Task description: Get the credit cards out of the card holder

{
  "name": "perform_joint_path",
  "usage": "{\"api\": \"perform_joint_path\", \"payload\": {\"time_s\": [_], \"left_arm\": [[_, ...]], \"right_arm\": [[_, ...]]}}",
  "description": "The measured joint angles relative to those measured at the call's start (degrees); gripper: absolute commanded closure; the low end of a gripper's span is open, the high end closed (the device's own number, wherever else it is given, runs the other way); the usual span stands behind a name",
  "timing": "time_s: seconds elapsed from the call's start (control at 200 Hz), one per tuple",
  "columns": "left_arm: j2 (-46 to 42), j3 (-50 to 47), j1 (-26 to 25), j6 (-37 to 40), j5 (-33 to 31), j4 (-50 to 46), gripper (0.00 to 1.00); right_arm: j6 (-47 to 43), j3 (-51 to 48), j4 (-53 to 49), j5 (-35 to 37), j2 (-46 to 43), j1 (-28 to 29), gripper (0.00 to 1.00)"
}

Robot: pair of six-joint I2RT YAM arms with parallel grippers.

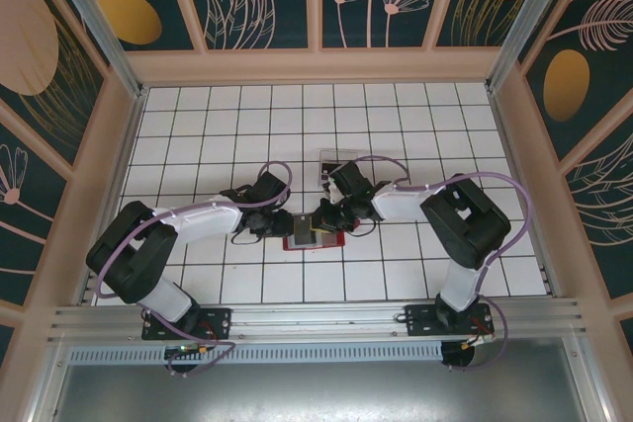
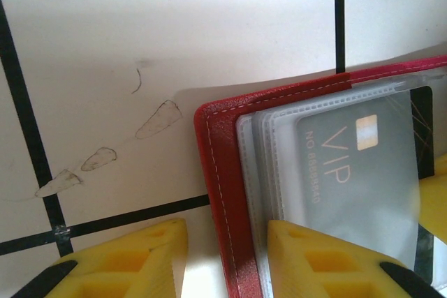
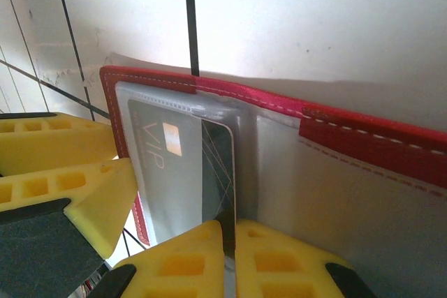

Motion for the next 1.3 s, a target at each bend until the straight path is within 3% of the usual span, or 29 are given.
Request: {"api": "perform_joint_path", "payload": {"time_s": [0.571,1.296], "left_arm": [[0.0,0.0,0.0,0.1,-0.3,-0.2,0.63],[-2.6,0.5,0.0,-0.1,-0.3,-2.9,0.39]], "right_arm": [[-1.3,-1.1,-4.6,1.7,-5.7,-2.5,0.93],[-2.6,-1.3,-4.1,-0.3,-6.3,-2.0,0.99]]}}
